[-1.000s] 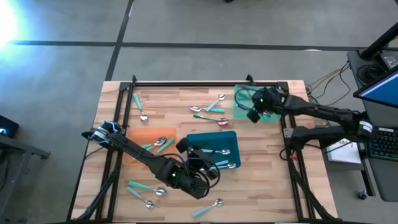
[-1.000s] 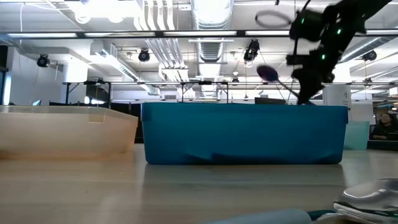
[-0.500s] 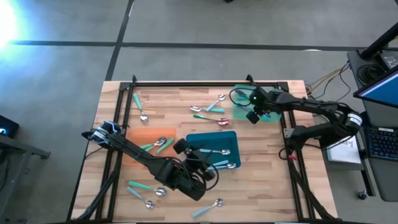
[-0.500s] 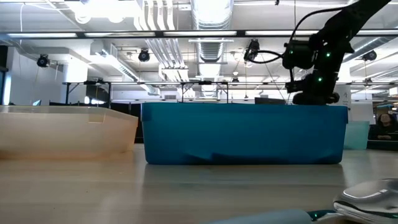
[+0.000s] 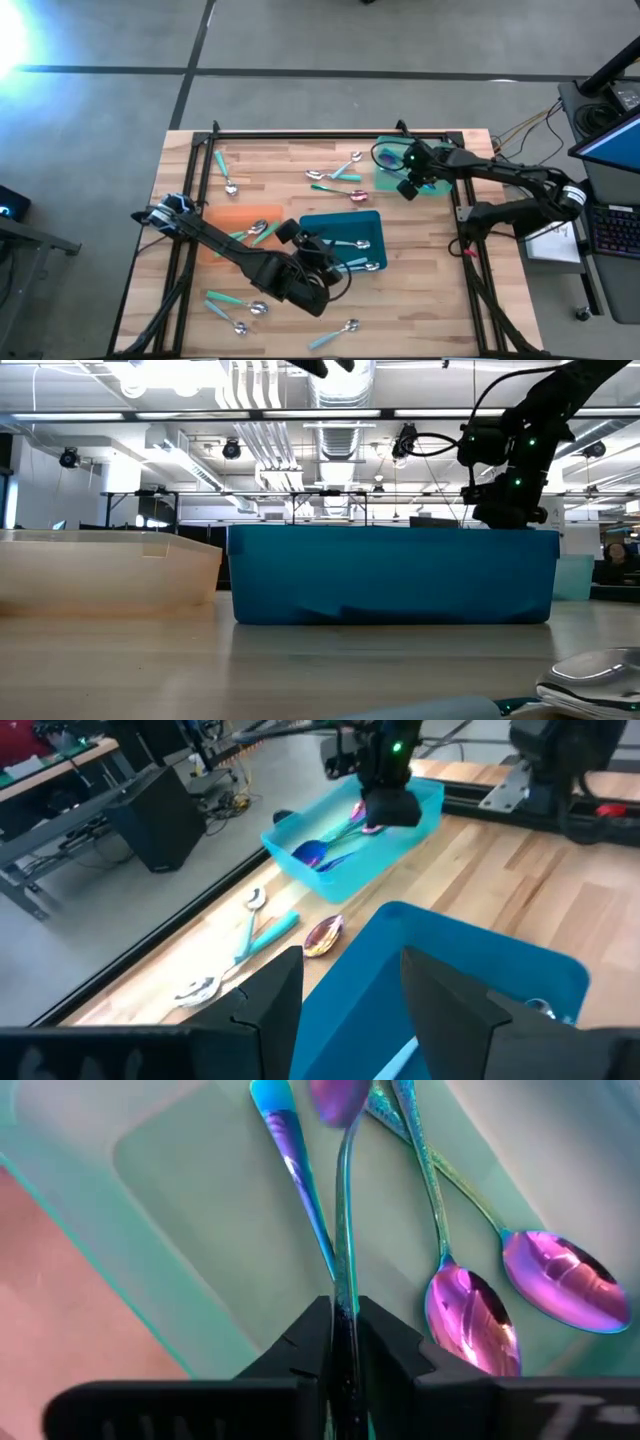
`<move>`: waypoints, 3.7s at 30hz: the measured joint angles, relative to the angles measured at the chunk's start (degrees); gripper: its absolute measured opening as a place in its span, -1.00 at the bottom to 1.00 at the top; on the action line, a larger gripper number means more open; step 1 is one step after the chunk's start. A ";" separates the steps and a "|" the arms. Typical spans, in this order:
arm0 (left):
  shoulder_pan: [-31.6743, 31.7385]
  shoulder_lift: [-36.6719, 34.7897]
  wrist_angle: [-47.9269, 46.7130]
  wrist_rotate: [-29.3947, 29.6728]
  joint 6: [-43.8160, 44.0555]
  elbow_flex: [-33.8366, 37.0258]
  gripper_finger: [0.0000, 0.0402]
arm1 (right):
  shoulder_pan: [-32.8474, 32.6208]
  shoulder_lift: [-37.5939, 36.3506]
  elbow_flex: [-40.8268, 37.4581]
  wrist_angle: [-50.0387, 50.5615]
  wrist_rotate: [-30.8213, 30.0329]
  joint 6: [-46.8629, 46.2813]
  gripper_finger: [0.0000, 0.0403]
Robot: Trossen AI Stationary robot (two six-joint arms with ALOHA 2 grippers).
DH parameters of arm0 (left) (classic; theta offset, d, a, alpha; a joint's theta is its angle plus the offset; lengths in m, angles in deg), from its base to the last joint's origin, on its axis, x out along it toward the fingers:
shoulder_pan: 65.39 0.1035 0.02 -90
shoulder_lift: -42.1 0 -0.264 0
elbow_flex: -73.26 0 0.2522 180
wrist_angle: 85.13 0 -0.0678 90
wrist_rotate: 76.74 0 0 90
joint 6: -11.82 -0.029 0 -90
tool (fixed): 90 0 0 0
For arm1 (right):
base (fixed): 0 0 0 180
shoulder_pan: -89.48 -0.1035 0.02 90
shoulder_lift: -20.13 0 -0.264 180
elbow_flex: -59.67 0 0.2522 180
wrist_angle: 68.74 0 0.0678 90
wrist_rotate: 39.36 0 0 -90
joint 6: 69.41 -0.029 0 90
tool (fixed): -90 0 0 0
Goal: Sort silverware by color (type)
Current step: Put the blue spoon into the green bin, then put the light green spoon into the orange bin
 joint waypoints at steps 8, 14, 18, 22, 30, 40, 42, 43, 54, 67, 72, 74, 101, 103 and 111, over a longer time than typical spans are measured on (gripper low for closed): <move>0.62 -0.16 -6.67 -0.05 3.28 -0.01 -0.24 | 0.02 -0.61 0.00 0.13 -0.49 1.23 -0.56; 1.55 -1.37 -13.45 -0.14 7.14 0.00 -0.24 | -0.03 -0.63 2.72 0.28 0.89 -0.78 -0.35; 2.03 -1.77 -20.48 -3.11 12.85 -0.01 -0.24 | -1.11 -0.63 6.50 -0.81 6.96 0.03 -0.31; 2.14 -1.77 -27.25 -7.19 16.95 -0.01 -0.24 | -3.38 -0.57 8.39 -4.28 11.67 0.65 -0.34; 2.08 -1.79 -33.05 -19.71 13.71 -0.01 -0.24 | -8.16 -0.29 8.74 -8.93 13.63 -1.74 -0.34; 4.48 -1.81 -33.78 -32.93 0.21 -0.01 -0.24 | -10.67 7.75 11.32 -11.46 13.48 -2.92 -0.30; 5.36 -1.81 -34.08 -32.93 -1.32 -0.01 -0.24 | -10.64 10.70 12.96 -11.48 13.45 -1.64 -0.30; 5.83 -1.82 -34.40 -32.93 -2.14 -0.01 -0.24 | -10.64 12.39 13.93 -11.35 13.43 -1.14 -0.30; 10.55 -2.17 -37.52 -32.65 -9.92 0.26 -0.30 | -10.64 27.87 25.80 -5.98 13.44 5.74 -0.30; 14.18 -9.23 -22.43 -30.30 -10.69 11.82 -0.39 | -7.76 37.05 29.13 -10.18 12.85 14.77 -0.30; 15.27 -12.10 -13.33 -30.30 -10.71 17.75 -0.39 | -7.28 39.91 30.12 -11.24 12.86 16.80 -0.30; 15.41 -13.13 -10.09 -30.29 -10.71 19.77 -0.39 | -7.34 41.26 30.54 -11.43 12.91 17.16 -0.30; 15.03 -14.05 56.48 -24.18 -13.31 41.67 -0.39 | -7.37 35.29 30.97 -7.25 22.17 18.18 -0.68; 15.04 -14.05 61.84 -23.05 -13.92 43.56 -0.39 | -7.32 33.57 30.97 -7.67 22.48 17.31 -0.68; 15.04 -14.05 84.68 -16.48 -20.27 52.06 -0.39 | -8.47 26.34 30.82 -9.35 27.03 13.26 -0.68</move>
